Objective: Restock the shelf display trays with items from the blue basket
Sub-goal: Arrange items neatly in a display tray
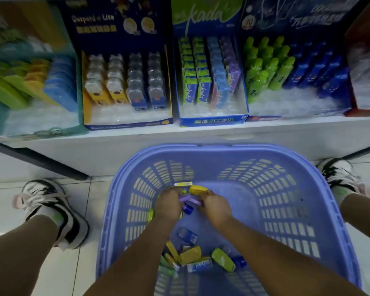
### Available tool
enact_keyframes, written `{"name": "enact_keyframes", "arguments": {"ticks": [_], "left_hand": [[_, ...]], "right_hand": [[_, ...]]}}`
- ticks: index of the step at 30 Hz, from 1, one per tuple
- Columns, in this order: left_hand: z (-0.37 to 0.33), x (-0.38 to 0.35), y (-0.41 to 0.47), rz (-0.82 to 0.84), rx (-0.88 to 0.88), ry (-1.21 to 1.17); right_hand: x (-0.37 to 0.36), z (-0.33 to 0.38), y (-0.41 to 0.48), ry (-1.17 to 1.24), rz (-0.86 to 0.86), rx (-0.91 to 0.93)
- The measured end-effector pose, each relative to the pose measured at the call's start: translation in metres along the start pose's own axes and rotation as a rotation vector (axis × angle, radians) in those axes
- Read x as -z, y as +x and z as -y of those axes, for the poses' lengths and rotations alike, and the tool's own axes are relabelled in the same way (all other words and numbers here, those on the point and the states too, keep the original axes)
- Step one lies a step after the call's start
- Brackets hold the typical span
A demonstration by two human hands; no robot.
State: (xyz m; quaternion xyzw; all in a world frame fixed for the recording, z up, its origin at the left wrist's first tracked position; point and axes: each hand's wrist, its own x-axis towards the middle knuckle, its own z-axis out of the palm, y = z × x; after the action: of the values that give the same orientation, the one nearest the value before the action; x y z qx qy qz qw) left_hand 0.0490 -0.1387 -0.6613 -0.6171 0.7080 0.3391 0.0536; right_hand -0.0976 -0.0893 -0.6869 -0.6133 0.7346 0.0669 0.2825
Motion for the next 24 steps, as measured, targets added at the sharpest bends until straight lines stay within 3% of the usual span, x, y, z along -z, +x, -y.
{"name": "enact_keyframes", "arguments": {"ticks": [2, 6, 9, 12, 15, 20, 24], "left_hand": [[0.003, 0.0, 0.001, 0.015, 0.065, -0.053], [-0.004, 0.01, 0.002, 0.047, 0.172, -0.23], [-0.019, 0.024, 0.003, 0.111, 0.137, -0.379], [-0.043, 0.047, -0.006, 0.231, 0.049, -0.544], [-0.073, 0.078, -0.025, 0.431, 0.013, -0.751], [-0.11, 0.136, -0.06, 0.583, 0.059, -1.164], [-0.125, 0.17, -0.088, 0.608, 0.029, -1.105]], "right_hand": [[0.0, -0.005, 0.001, 0.059, -0.005, -0.021], [0.024, -0.018, -0.005, 0.492, 0.006, -0.12], [0.059, -0.024, -0.019, 0.98, 0.062, -0.173], [0.104, -0.027, -0.036, 1.259, 0.063, -0.107], [0.148, -0.027, -0.056, 1.29, 0.02, 0.032], [0.202, -0.022, -0.09, 1.341, 0.045, 0.314], [0.229, -0.011, -0.111, 1.375, 0.023, 0.491]]}}
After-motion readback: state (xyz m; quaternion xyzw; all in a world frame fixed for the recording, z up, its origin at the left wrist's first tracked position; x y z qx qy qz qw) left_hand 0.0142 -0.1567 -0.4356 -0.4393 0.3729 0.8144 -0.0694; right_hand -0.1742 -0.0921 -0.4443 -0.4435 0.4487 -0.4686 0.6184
